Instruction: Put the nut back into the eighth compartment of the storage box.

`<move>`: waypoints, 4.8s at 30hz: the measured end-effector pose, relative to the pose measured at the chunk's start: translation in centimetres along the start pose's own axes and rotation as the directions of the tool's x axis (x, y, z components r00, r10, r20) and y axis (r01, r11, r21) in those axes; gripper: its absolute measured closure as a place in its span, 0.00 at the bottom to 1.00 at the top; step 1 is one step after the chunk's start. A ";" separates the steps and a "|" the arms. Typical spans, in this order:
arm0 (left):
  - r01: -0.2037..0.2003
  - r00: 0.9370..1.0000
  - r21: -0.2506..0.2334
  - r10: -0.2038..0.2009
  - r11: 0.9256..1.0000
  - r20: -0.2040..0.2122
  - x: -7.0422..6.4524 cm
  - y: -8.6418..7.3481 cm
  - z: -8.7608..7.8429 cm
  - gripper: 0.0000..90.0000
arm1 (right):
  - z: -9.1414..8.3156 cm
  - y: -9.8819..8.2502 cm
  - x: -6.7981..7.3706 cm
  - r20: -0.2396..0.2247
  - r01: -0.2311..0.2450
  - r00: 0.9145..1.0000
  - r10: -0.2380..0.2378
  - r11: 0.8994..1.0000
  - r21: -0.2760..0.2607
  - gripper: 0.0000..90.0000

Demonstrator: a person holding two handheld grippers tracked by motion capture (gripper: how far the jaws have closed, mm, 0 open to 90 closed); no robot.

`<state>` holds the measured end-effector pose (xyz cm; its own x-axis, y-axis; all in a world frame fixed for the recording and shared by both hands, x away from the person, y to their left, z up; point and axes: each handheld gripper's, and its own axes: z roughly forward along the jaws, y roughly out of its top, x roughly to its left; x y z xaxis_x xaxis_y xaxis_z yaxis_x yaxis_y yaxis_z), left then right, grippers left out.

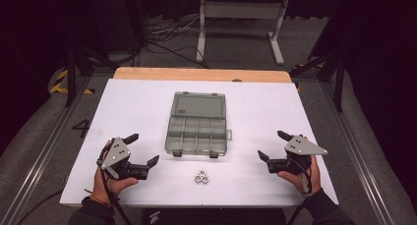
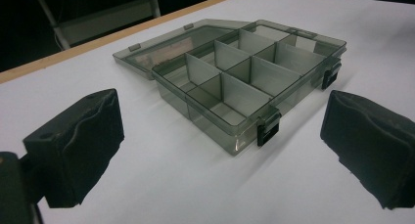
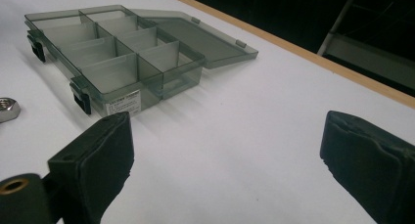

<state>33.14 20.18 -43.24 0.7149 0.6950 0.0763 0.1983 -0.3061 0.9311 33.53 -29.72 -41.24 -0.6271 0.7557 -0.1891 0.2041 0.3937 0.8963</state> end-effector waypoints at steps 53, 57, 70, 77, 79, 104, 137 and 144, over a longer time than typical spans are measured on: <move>-0.027 0.998 0.080 0.021 0.996 0.064 -0.4 -1.3 0.0 0.04 | 11.8 6.8 13.6 -0.636 0.492 0.768 -0.068 0.699 0.519 0.58; -0.026 0.998 0.072 0.022 0.997 0.055 -0.4 -1.2 -0.1 0.05 | 12.2 6.9 14.4 -0.636 0.518 0.765 -0.099 0.680 0.518 0.60; -0.030 0.998 0.077 0.026 0.997 0.050 -0.6 -1.2 0.0 0.05 | 12.2 7.0 15.0 -0.629 0.524 0.767 -0.128 0.690 0.499 0.78; -0.028 0.999 0.077 0.024 0.997 0.049 -0.5 -1.3 0.0 0.05 | 11.9 7.0 14.4 -0.641 0.537 0.756 -0.134 0.687 0.490 0.78; -0.031 0.999 0.076 0.027 0.997 0.048 -0.5 -1.2 0.0 0.05 | 11.7 7.1 14.0 -0.639 0.533 0.757 -0.135 0.693 0.485 0.78; -0.026 0.999 0.062 0.024 0.998 0.042 -0.5 -1.2 -0.2 0.04 | 9.3 11.9 8.2 -0.559 0.471 0.809 -0.183 0.771 0.429 0.78; -0.032 0.999 0.057 0.030 0.998 0.035 -0.6 -1.2 -0.2 0.04 | 13.5 12.2 5.2 -0.479 0.409 0.868 -0.134 0.741 0.533 0.78; -0.026 0.999 0.058 0.023 0.998 0.047 -0.6 -1.2 -0.1 0.04 | 13.5 11.9 5.3 -0.485 0.402 0.865 -0.128 0.755 0.518 0.74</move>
<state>32.37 20.18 -44.35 0.7501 0.6563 0.0811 0.2181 -0.3613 0.9066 42.81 -13.96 -36.99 -0.9330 0.3498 -0.0839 0.2915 0.8719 0.3934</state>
